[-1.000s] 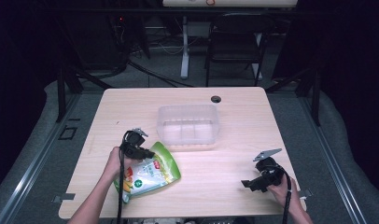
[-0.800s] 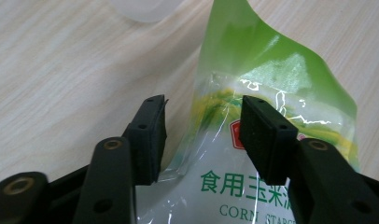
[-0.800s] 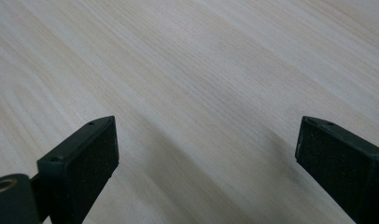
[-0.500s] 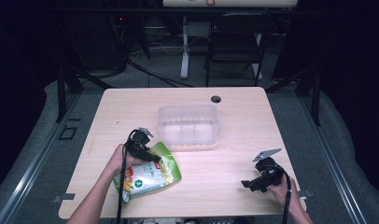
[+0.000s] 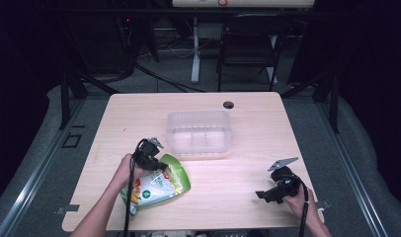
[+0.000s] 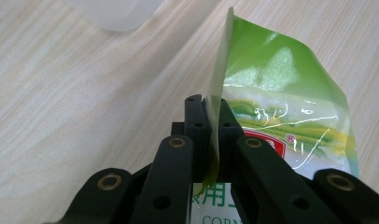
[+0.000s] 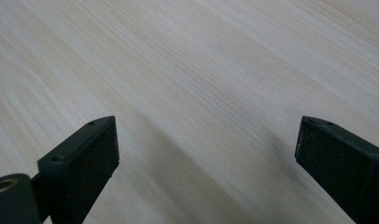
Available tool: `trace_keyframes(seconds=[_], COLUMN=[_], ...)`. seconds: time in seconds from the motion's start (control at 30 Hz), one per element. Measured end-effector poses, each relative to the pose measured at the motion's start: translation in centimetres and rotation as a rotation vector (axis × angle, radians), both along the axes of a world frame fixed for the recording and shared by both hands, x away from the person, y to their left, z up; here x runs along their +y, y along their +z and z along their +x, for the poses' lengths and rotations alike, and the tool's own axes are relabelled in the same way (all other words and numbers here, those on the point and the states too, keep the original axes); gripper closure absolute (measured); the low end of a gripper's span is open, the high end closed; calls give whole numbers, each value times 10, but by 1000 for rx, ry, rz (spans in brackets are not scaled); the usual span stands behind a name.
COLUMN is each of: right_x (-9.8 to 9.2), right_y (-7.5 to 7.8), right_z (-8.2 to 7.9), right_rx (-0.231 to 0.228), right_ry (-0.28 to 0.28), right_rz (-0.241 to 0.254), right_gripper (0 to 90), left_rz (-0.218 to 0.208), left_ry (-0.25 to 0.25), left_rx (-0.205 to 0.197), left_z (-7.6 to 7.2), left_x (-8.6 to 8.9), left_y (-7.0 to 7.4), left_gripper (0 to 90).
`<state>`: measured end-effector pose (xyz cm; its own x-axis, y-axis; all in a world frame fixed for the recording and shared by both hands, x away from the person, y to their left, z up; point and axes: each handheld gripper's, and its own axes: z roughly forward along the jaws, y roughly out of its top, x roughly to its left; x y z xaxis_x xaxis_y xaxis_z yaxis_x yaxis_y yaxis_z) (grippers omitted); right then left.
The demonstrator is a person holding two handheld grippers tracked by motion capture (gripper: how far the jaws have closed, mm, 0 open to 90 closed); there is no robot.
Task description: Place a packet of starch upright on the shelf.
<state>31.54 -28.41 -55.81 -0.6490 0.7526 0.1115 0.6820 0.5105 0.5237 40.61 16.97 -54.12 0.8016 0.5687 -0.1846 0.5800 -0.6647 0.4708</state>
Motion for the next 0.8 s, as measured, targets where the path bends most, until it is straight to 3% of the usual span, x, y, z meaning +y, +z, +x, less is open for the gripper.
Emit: trace_keyframes(seconds=[0.2, 0.23, 0.27, 0.53, 0.8], right_x=[0, 0, -1, -3, -4], right_y=[0, -1, 1, 2, 4], right_z=[0, -1, 0, -1, -2], right_rx=[-3, -8, -3, -11, -29], right_ry=[-8, -32, -27, -58, -56], right_rz=[-4, 9, -8, 5, 3], right_gripper=[61, 65, 67, 89, 80], left_rz=[3, 1, 1, -6, -11], left_ry=[59, 66, 67, 75, 84], left_rx=[-30, -36, -50, -75, -125], left_z=[-6, -7, -9, -13, -19], left_x=[3, 3, 4, 7, 12], left_y=[2, 3, 4, 8, 11], left_gripper=[894, 895, 896, 895, 895])
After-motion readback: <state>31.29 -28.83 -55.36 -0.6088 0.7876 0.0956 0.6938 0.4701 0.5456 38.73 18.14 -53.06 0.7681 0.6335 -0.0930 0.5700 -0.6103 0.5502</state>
